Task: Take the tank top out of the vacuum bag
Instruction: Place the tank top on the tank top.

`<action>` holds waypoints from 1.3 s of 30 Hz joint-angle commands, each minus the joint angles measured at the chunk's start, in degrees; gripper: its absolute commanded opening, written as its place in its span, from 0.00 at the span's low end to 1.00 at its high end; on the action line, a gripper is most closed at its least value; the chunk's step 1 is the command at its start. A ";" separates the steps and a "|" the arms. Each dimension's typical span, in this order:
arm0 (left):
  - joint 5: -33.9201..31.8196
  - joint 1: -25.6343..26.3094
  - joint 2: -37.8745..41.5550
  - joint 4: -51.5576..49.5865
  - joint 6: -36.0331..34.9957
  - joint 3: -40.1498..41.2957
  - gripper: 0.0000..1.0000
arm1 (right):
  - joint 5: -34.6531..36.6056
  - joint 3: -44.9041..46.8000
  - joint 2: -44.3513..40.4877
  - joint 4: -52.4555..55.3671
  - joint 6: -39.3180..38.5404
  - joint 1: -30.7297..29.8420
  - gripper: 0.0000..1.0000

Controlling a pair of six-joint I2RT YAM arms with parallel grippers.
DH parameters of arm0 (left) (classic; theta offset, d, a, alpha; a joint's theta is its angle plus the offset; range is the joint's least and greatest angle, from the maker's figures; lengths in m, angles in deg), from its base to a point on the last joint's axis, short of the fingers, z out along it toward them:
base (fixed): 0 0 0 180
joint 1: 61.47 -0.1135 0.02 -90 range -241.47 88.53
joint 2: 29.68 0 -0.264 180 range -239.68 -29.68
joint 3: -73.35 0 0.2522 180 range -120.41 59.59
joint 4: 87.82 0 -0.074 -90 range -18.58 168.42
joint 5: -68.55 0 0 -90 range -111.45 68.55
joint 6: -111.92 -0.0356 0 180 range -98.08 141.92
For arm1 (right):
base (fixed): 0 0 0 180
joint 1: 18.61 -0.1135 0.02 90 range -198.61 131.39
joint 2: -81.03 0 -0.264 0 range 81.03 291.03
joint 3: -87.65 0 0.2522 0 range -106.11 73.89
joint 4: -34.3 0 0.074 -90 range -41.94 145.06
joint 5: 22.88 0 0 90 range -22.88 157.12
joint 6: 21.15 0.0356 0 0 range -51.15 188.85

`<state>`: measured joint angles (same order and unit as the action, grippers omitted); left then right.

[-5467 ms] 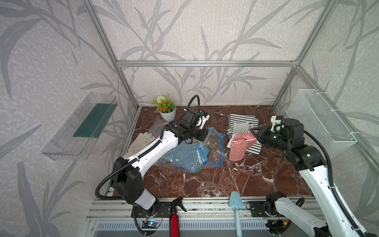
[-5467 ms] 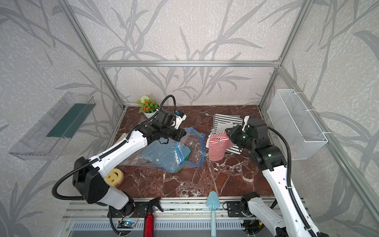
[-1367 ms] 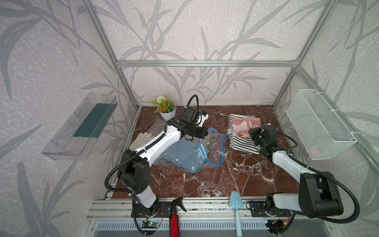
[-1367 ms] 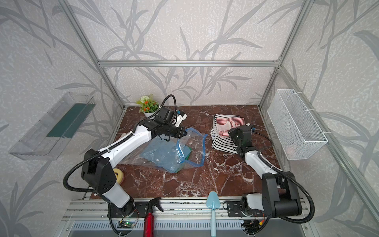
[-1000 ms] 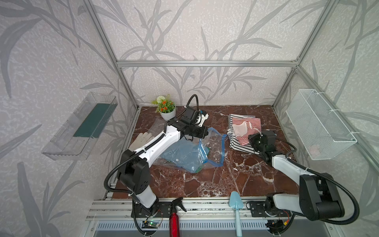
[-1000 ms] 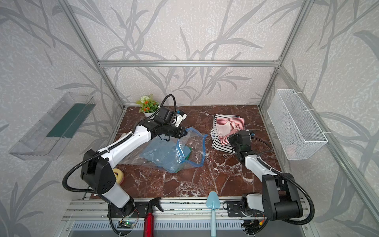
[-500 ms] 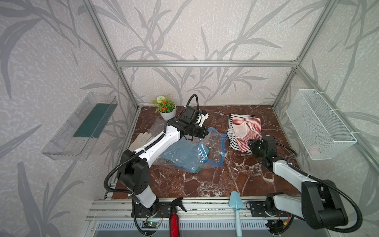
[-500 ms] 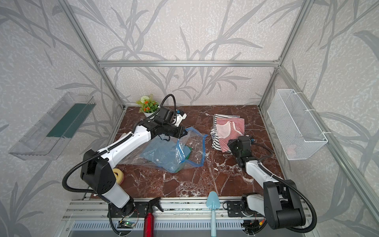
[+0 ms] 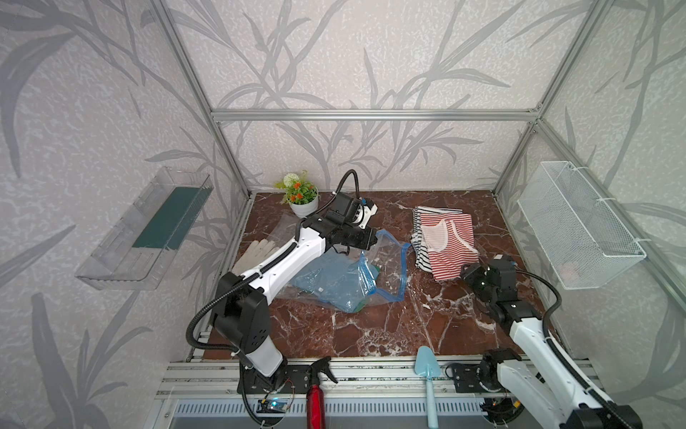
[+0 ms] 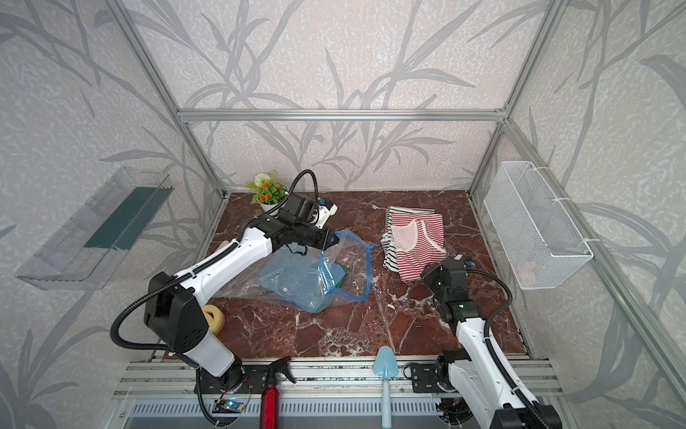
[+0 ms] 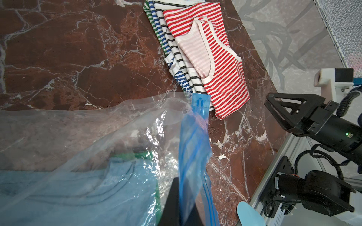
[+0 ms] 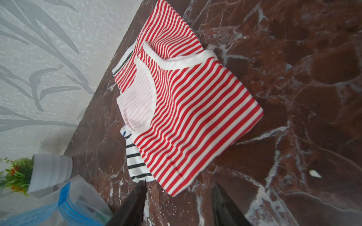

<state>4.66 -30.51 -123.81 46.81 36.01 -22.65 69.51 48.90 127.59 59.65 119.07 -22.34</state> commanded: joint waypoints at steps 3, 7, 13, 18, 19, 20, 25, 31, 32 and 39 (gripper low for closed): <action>1.16 -0.11 1.77 0.69 0.42 0.32 0.00 | -0.57 -10.18 4.86 13.66 -18.29 -1.17 0.47; 0.96 -0.12 1.72 0.51 0.26 0.24 0.00 | 0.10 -19.85 18.05 19.59 -28.33 -8.37 0.46; 0.04 -0.14 1.36 -0.14 -0.37 0.09 0.00 | 6.17 -32.44 37.46 25.86 -33.86 -18.10 0.46; 0.17 -0.12 1.39 -0.11 -0.38 -0.01 0.00 | 7.23 -36.85 45.75 25.40 -34.02 -18.42 0.44; 0.17 -0.11 1.36 -0.19 -0.38 0.02 0.00 | 7.68 -36.96 46.42 24.74 -34.11 -18.38 0.44; 0.09 -0.07 1.40 -0.13 -0.40 0.02 0.00 | 8.25 -37.37 47.01 24.37 -34.13 -18.42 0.44; -0.21 -0.20 1.53 -0.47 -0.73 -0.20 0.00 | 11.01 -39.94 49.83 24.96 -34.54 -18.33 0.44; -0.44 -0.23 1.32 -0.62 -0.79 -0.22 0.00 | 11.57 -43.70 56.06 25.85 -35.89 -18.28 0.44; -0.59 -0.23 1.28 -0.64 -0.90 -0.13 0.00 | 11.88 -44.06 56.78 25.99 -35.86 -18.25 0.44; -0.53 -0.15 1.23 -0.56 -0.81 -0.14 0.00 | 13.42 -44.44 57.63 25.24 -35.36 -17.22 0.45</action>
<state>4.39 -30.51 -123.81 46.70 35.97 -22.65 81.10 5.42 185.36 83.74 83.77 -40.33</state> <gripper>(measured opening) 0.047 0.445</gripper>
